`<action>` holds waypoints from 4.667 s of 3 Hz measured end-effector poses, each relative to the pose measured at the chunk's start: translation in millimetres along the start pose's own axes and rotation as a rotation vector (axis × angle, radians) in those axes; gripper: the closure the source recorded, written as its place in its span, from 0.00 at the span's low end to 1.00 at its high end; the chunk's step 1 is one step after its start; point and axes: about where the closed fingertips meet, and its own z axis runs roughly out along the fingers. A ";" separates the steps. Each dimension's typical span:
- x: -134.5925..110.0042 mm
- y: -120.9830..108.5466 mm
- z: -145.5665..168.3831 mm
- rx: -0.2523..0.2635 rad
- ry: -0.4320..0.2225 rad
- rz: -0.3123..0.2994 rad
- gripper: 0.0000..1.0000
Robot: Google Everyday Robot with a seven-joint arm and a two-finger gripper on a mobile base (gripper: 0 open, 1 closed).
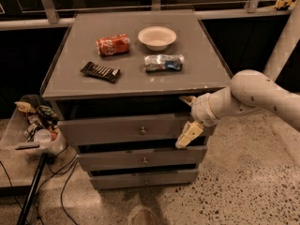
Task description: Open top drawer
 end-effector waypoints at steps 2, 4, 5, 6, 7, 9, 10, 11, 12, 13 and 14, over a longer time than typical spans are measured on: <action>35.5 1.6 43.0 -0.059 0.022 0.047 0.00; 35.5 1.6 43.1 -0.059 0.022 0.047 0.19; 35.5 1.7 43.1 -0.059 0.022 0.047 0.42; 35.4 1.6 43.1 -0.059 0.021 0.047 0.65; 30.0 -1.3 37.6 -0.059 0.021 0.047 0.89; 29.1 0.4 33.1 -0.059 0.015 0.047 1.00; 27.5 0.2 31.5 -0.058 0.014 0.046 1.00; 30.8 6.3 31.0 -0.056 0.008 0.050 1.00; 15.8 8.0 19.9 -0.019 -0.024 0.030 1.00; 17.0 11.0 19.1 -0.018 -0.027 0.033 0.84; 17.0 11.0 19.1 -0.018 -0.027 0.033 0.62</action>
Offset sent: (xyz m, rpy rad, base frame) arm 0.0029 0.0024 -0.0397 -0.0014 0.0712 0.0199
